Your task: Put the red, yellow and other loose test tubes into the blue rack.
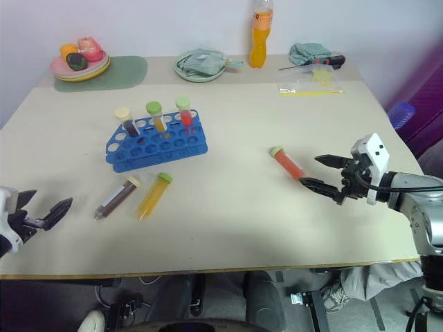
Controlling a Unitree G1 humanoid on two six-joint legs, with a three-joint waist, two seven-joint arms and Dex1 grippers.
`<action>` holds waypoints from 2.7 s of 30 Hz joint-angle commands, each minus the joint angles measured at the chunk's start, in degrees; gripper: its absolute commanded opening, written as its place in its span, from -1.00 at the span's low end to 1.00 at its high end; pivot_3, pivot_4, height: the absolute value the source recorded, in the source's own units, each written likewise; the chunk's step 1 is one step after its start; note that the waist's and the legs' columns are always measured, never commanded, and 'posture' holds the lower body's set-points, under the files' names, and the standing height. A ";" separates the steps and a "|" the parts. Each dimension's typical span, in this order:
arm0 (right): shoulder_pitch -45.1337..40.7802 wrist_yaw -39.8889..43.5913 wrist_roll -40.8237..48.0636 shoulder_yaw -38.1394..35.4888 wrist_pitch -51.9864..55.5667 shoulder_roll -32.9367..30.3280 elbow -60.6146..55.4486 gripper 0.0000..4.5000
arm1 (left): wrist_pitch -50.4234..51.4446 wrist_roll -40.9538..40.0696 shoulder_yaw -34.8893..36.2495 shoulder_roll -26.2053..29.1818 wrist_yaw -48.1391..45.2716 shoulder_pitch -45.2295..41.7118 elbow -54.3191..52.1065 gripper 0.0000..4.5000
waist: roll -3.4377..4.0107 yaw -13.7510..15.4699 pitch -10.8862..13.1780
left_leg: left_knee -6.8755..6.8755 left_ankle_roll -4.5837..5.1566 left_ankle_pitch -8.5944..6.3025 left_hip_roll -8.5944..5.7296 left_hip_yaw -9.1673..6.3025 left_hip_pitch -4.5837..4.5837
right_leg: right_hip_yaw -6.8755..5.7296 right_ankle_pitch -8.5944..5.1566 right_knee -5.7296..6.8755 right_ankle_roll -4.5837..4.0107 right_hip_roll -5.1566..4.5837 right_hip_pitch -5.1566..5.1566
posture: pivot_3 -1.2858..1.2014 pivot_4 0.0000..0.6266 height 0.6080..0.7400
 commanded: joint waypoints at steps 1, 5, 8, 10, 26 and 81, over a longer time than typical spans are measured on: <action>-0.50 0.33 0.22 -1.22 -0.28 -1.06 -0.83 1.00 | -0.55 -0.23 0.16 -0.11 0.16 -0.10 -1.15 0.97 | 0.00 -0.01 0.00 | 0.00 0.00 0.00 0.00 0.00 0.00 | 0.00 0.00 0.00 0.00 0.00 0.00 | 0.03 -0.52 1.00; -1.29 -0.33 -0.60 -0.54 0.14 -1.48 -0.74 1.00 | -0.73 -0.23 -0.38 -0.60 0.33 -0.65 -1.24 0.97 | 0.00 0.00 0.00 | 0.00 0.00 0.00 0.00 0.00 0.00 | 0.00 0.00 0.00 0.00 0.02 0.00 | 0.03 -0.52 1.00; -3.15 -2.17 -0.90 0.00 1.42 -1.07 -0.90 1.00 | -1.02 -0.30 -1.95 -1.40 0.55 -1.32 -2.35 0.97 | 0.00 -0.05 0.00 | 0.01 0.00 0.00 0.00 0.01 0.00 | 0.00 0.00 0.01 0.00 0.02 0.00 | 0.03 -0.52 1.00; -6.57 -6.11 -2.96 1.81 3.17 -0.38 -0.73 1.00 | -1.31 -0.68 -4.51 -1.60 -0.14 -2.02 -4.70 0.97 | 0.00 -0.06 0.00 | 0.01 0.00 0.00 0.01 0.02 0.00 | 0.00 0.00 0.01 0.00 0.03 0.00 | 0.03 -0.52 1.00; -45.69 -12.68 -12.76 31.76 42.62 6.02 17.75 1.00 | 1.13 -1.54 -42.13 -1.87 -8.52 -18.20 -18.67 0.97 | 0.14 -0.30 0.05 | -0.02 0.04 -0.01 -0.04 0.03 -0.06 | 0.06 0.02 0.04 0.00 0.05 -0.07 | 0.03 -0.52 1.00; -43.78 -37.18 -20.82 18.78 -43.73 63.06 48.30 -0.67 | -8.05 -4.74 -21.56 -10.34 2.89 -10.01 -10.06 1.00 | 0.29 -2.43 0.10 | -0.15 -0.05 0.04 0.04 -0.13 -0.02 | 0.03 0.16 0.34 0.25 0.30 -0.23 | 0.03 -0.52 1.00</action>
